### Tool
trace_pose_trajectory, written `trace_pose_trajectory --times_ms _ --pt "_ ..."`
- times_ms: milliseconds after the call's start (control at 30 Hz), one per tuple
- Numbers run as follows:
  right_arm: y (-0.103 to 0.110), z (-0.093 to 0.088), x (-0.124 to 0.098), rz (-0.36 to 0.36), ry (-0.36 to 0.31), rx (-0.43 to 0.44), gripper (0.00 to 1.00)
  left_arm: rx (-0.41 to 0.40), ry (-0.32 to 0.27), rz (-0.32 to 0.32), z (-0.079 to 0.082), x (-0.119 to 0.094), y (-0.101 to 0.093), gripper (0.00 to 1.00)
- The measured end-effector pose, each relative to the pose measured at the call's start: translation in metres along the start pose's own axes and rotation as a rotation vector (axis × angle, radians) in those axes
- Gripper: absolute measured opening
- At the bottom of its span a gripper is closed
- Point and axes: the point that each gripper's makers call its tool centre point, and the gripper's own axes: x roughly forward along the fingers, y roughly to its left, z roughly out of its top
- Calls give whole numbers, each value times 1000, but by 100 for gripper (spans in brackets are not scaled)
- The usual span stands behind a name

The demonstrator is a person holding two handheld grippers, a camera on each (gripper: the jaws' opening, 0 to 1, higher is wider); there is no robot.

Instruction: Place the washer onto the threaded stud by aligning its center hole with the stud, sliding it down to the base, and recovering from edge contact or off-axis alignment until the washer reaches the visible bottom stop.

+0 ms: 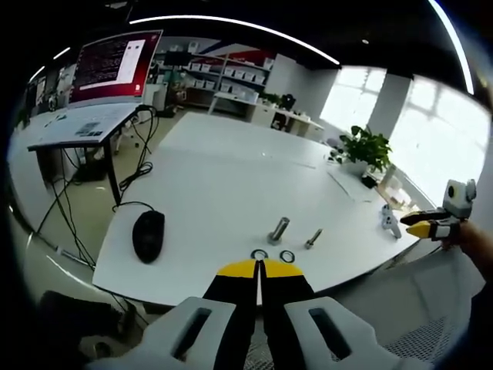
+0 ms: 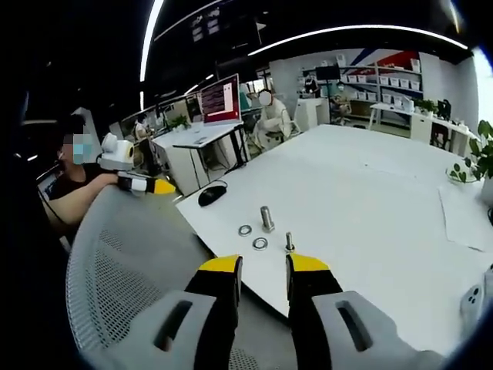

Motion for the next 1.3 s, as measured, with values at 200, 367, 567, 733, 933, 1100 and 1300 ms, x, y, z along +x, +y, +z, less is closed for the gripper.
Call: trace_pose_trajectory --times_ms 200,367,567,733,933,1100,1300 --pt "4 2 6 73 35 -38 25 1 7 2 0 0 1 0" --pt "9 8 18 144 81 -121 25 2 13 4 -1 1 1 1" --pt "17 16 44 226 177 -288 26 13 27 -1 -3 2 1 3" --pt "29 10 70 291 292 -435 28 43 42 -7 -6 3 0 3" --pt "40 -2 102 352 401 -569 28 58 63 -9 -10 5 2 9" --pt "38 -9 133 373 481 -627 28 84 94 -12 -15 6 3 10" --pt "21 -31 167 372 605 -695 28 101 117 -7 -19 6 3 11"
